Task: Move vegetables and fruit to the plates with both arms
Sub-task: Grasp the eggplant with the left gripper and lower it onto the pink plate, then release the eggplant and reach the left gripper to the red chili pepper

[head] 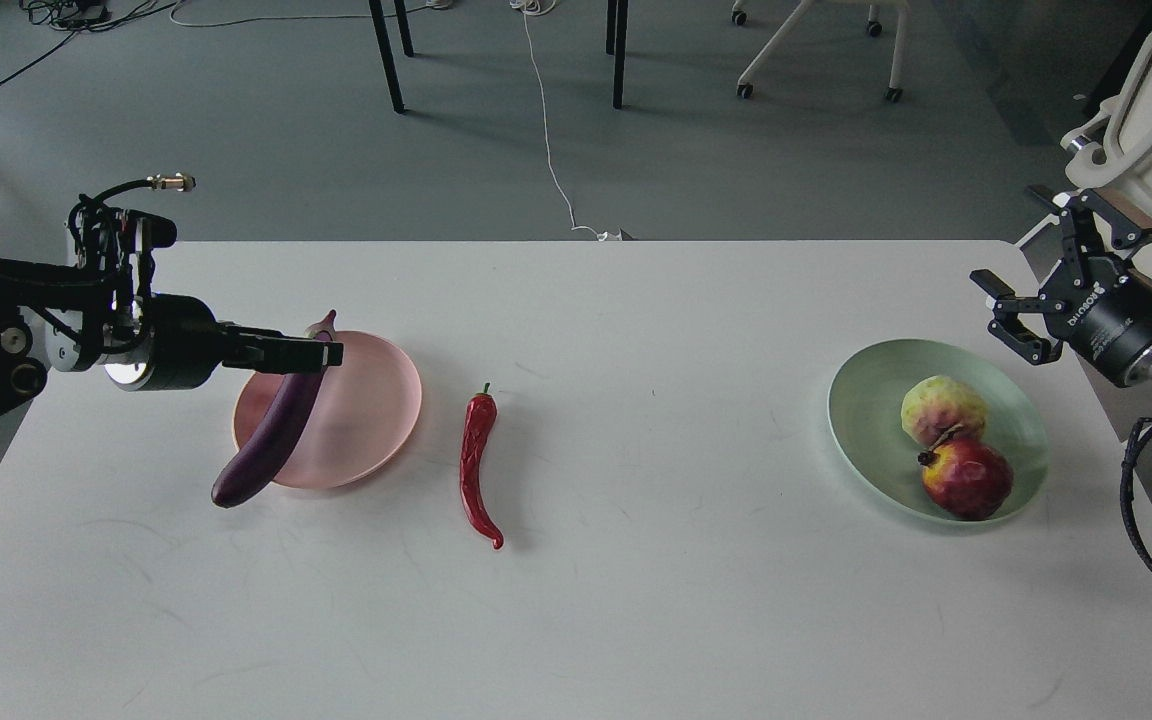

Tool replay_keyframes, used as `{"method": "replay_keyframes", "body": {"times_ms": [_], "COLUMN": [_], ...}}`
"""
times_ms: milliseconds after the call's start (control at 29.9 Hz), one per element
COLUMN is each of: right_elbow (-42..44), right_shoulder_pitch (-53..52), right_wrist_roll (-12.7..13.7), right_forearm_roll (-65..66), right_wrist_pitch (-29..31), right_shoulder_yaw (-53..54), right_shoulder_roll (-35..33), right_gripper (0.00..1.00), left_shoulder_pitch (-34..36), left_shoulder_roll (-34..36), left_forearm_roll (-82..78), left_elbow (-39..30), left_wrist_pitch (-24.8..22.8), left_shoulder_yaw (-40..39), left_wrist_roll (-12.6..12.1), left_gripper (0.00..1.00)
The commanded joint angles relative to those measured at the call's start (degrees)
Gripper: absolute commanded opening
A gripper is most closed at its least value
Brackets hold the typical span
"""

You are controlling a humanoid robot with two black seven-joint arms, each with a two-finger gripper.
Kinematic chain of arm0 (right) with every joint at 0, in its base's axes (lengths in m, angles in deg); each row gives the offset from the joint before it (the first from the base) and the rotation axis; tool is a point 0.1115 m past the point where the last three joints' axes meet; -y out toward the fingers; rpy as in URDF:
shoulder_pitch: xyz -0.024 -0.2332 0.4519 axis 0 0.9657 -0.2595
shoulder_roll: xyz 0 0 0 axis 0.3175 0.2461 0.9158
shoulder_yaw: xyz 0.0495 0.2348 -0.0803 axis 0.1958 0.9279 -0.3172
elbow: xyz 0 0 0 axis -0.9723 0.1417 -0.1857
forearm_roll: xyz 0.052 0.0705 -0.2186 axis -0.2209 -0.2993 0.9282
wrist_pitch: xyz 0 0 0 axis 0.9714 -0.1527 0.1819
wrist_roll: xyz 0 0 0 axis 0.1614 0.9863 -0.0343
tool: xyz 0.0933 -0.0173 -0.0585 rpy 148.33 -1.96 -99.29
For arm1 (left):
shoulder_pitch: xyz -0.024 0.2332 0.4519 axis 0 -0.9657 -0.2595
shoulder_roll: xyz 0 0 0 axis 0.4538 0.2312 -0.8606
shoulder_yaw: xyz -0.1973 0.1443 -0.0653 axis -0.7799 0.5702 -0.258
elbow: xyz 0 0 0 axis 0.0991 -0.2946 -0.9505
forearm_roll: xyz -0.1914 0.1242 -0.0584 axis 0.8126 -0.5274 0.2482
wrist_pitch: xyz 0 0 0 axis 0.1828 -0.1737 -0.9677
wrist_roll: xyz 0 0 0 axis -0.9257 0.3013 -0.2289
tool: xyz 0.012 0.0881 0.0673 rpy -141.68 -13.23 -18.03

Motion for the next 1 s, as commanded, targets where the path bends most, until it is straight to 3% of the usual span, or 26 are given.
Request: {"method": "replay_keyframes", "body": {"times_ms": [0, 301, 569, 970], "right_elbow": [0.09, 0.09, 0.0, -0.17], "right_shoulder_pitch": [-0.07, 0.1, 0.1, 0.37], "right_wrist_roll": [0.0, 0.0, 0.0, 0.0], "right_forearm_roll": [0.01, 0.01, 0.01, 0.01], "right_wrist_pitch": [0.0, 0.0, 0.0, 0.0], "right_shoulder_yaw": [0.0, -0.09, -0.09, 0.08], "right_shoulder_roll": [0.0, -0.09, -0.44, -0.7], "right_gripper": [0.96, 0.96, 0.96, 0.96], "left_shoulder_pitch": [-0.36, -4.23, -5.9, -6.42], "left_shoulder_roll": [-0.54, -8.7, -14.86, -18.47], "left_forearm_roll": [0.08, 0.79, 0.43, -0.62], "left_elbow": [-7.32, -10.94, -7.88, -1.02], "left_wrist_pitch": [0.0, 0.0, 0.0, 0.0], "left_shoulder_yaw": [-1.06, -0.53, -0.27, 0.0], "left_wrist_roll": [-5.01, -13.63, -16.01, -16.19], "left_gripper": [0.92, 0.92, 0.92, 0.92]}}
